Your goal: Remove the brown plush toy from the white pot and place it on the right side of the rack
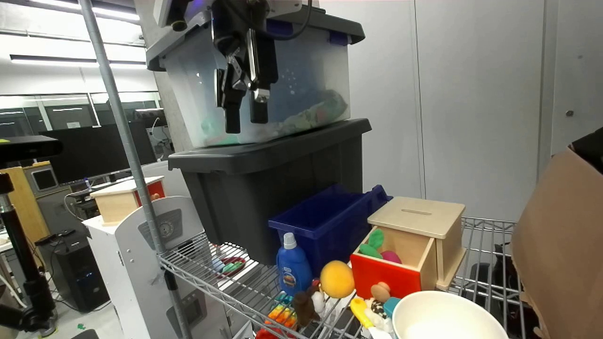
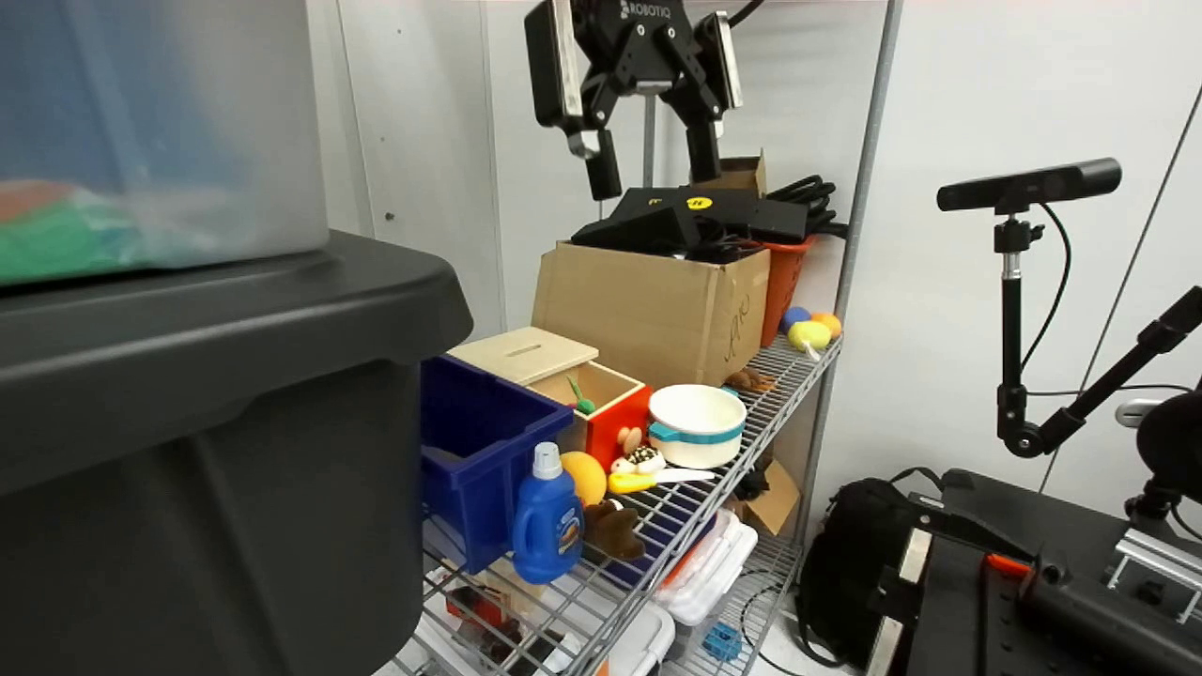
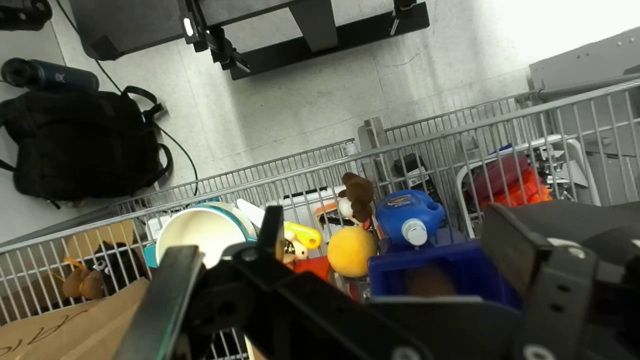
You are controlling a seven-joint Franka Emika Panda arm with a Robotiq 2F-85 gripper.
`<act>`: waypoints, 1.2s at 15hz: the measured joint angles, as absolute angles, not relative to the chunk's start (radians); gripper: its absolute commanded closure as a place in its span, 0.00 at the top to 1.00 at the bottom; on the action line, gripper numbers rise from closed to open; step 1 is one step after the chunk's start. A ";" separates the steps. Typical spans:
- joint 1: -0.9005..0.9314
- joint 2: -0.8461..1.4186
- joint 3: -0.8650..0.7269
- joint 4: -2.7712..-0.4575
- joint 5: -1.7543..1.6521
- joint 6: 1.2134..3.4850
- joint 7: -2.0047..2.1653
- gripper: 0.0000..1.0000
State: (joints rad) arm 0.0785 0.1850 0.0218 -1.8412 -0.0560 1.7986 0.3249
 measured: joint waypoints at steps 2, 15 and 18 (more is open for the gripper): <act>0.084 0.180 0.022 -1.841 -0.056 1.795 0.338 1.00; 0.096 0.124 0.045 -1.885 -0.056 1.784 0.413 1.00; 0.096 0.107 0.050 -1.905 -0.056 1.784 0.426 1.00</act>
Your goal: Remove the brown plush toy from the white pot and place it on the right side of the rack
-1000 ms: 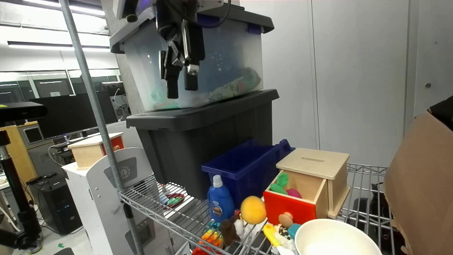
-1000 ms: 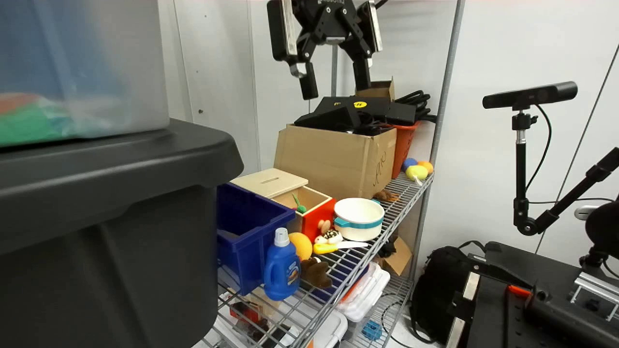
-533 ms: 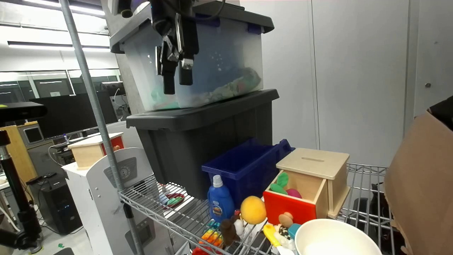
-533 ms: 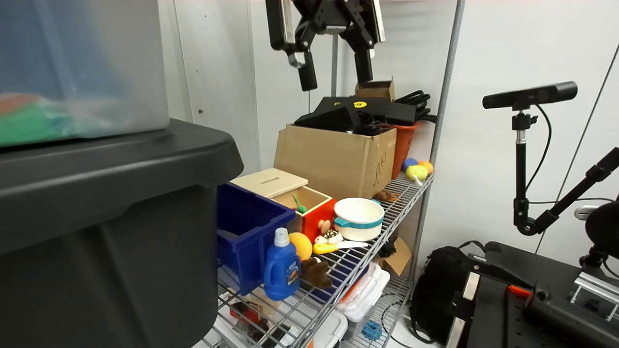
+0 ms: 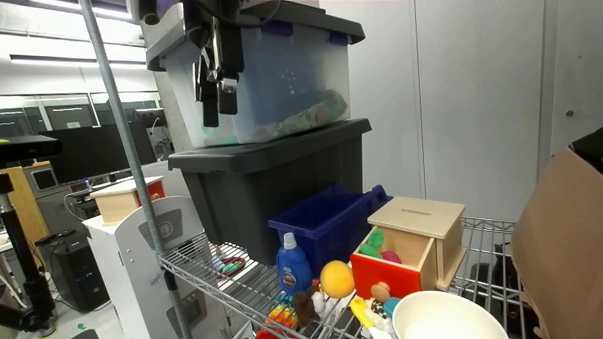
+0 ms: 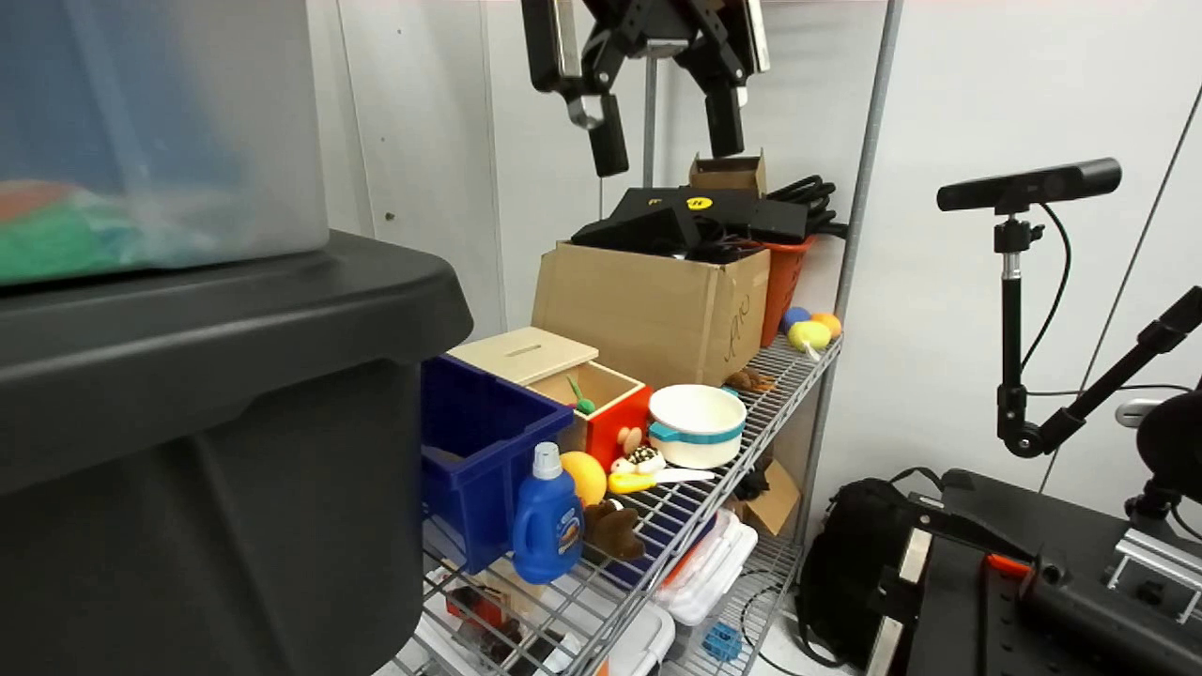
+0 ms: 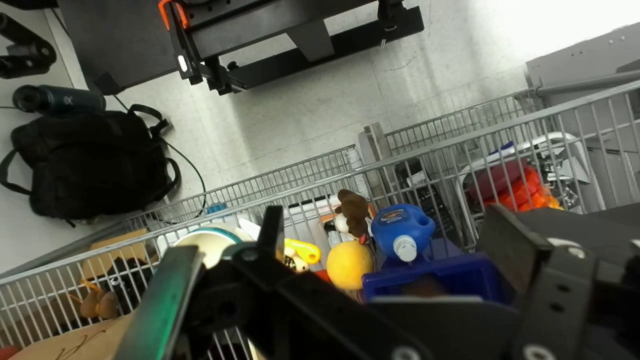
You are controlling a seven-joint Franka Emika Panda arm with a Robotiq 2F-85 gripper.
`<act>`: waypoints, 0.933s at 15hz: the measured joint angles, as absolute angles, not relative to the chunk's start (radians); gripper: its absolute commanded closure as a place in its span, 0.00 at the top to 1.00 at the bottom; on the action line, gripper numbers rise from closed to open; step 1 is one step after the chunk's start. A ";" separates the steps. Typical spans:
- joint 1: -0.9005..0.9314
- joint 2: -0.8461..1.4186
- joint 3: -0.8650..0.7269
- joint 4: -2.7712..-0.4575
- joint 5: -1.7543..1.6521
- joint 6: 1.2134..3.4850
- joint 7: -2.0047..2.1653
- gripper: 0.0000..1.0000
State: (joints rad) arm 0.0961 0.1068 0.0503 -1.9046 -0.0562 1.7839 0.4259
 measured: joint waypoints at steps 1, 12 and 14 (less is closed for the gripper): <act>0.096 0.103 0.051 -1.909 -0.056 1.784 0.428 1.00; 0.096 0.086 0.054 -1.936 -0.056 1.784 0.445 1.00; 0.096 0.086 0.054 -1.936 -0.056 1.784 0.445 1.00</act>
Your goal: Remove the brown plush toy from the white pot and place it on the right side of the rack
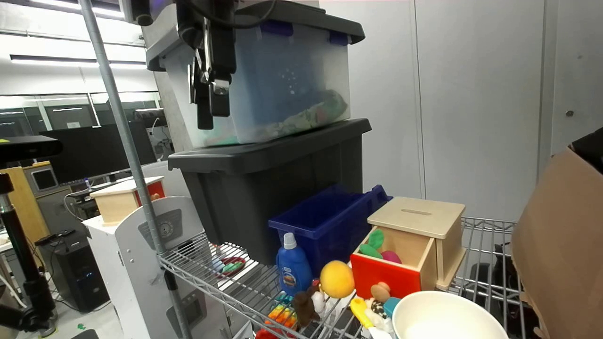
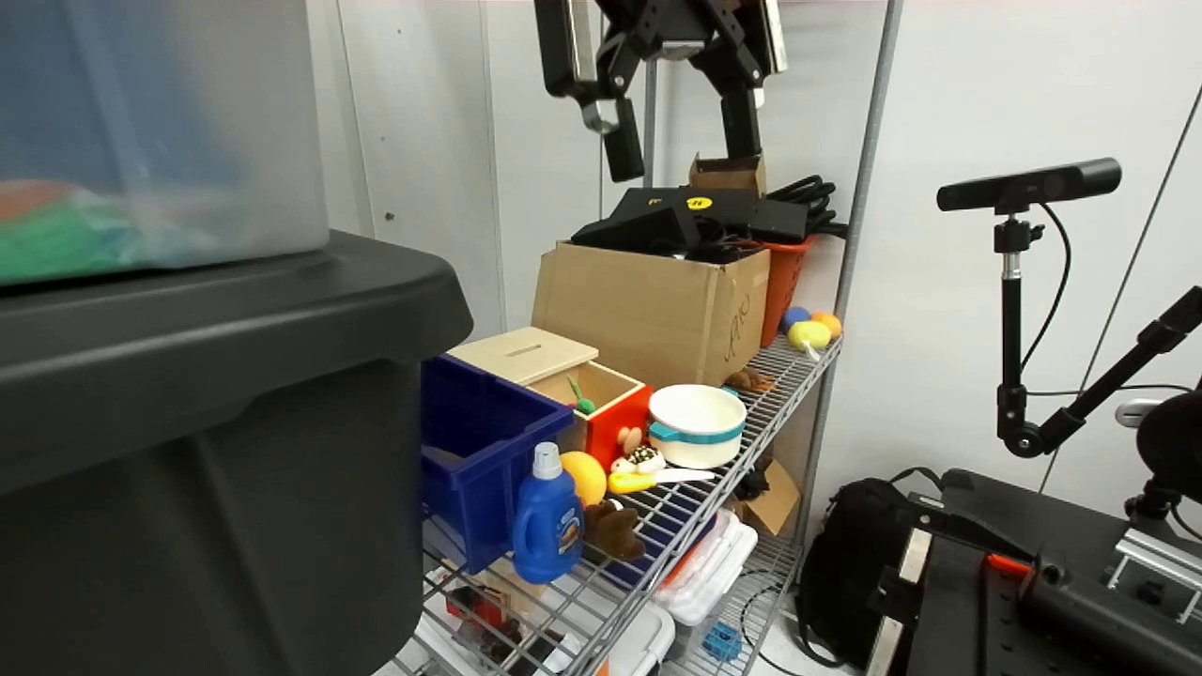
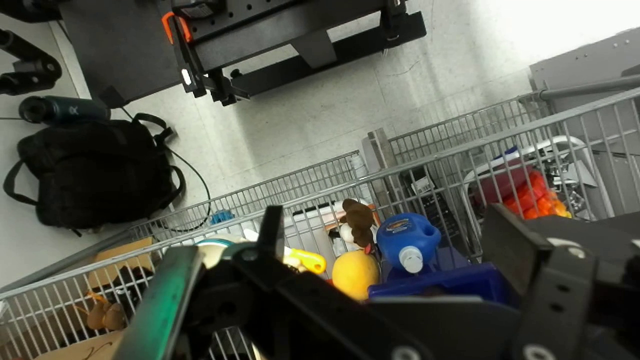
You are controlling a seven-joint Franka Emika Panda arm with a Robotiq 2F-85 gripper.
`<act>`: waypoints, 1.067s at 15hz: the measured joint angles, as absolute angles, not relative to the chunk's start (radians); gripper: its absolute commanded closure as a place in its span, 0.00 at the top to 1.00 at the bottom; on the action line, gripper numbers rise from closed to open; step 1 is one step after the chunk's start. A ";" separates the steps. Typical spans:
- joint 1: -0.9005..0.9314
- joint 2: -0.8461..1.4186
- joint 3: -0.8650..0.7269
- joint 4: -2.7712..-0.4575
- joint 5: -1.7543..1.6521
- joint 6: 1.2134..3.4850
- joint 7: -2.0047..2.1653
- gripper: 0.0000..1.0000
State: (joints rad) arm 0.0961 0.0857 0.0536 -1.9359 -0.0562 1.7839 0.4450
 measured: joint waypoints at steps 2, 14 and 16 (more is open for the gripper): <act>0.096 0.086 0.054 -1.936 -0.056 1.784 0.445 1.00; 0.096 0.093 0.056 -1.926 -0.057 1.784 0.441 1.00; 0.096 0.104 0.059 -1.911 -0.060 1.784 0.437 1.00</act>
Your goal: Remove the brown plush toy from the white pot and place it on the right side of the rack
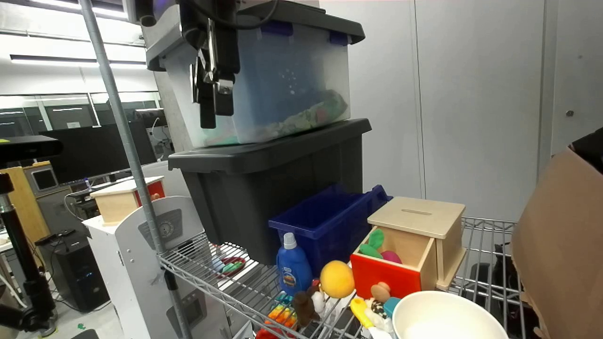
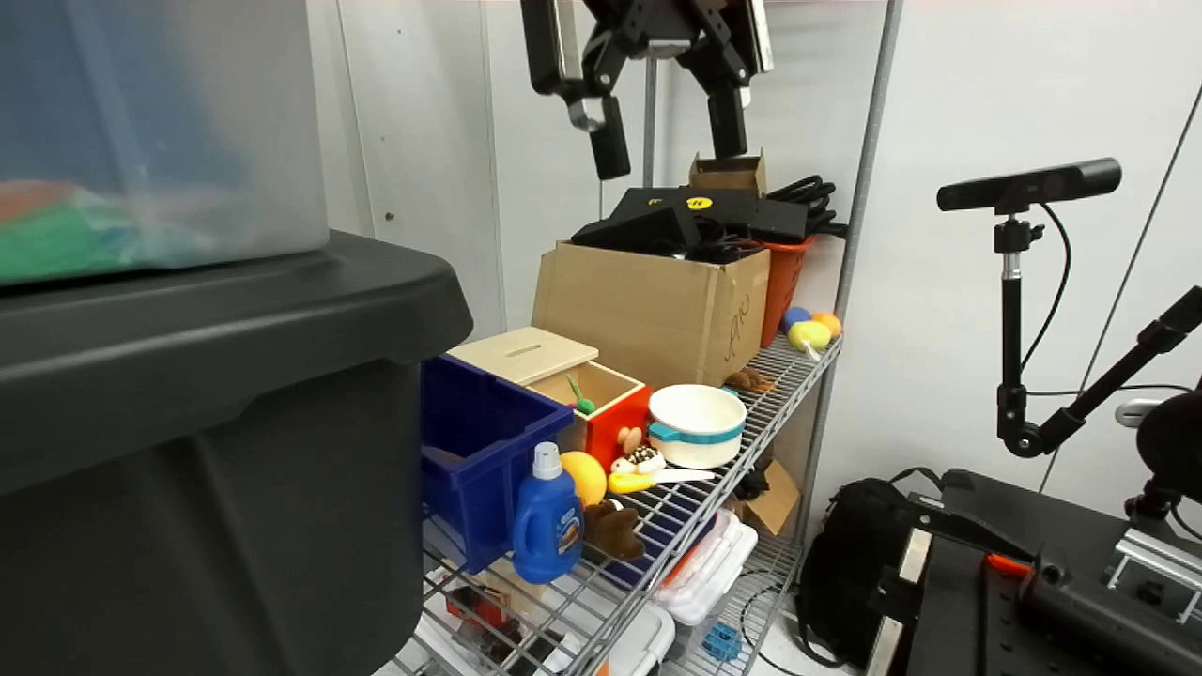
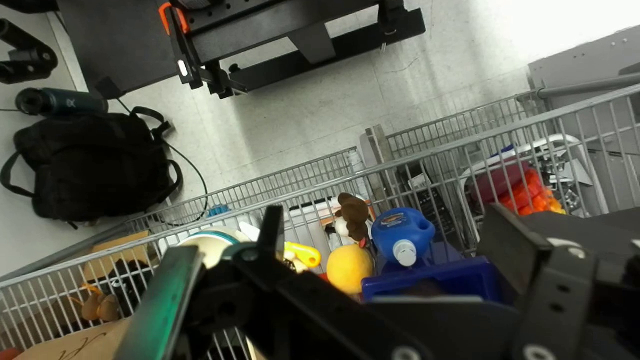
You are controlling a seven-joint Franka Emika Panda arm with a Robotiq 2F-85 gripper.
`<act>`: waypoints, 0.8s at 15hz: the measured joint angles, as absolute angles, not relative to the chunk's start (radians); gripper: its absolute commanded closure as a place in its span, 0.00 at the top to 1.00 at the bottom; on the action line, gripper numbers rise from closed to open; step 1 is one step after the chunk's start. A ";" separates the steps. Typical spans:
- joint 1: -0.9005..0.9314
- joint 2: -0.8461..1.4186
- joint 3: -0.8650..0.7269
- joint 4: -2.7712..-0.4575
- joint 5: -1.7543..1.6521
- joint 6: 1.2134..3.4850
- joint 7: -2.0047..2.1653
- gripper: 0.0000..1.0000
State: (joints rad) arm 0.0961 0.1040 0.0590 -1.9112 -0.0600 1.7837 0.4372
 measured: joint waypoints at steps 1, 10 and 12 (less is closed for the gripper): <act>0.096 0.112 0.061 -1.902 -0.062 1.783 0.436 1.00; 0.098 0.143 0.061 -1.865 -0.089 1.771 0.433 1.00; 0.097 0.141 0.055 -1.866 -0.090 1.769 0.433 1.00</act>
State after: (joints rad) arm 0.0966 0.1412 0.0547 -1.8659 -0.0896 1.7689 0.4326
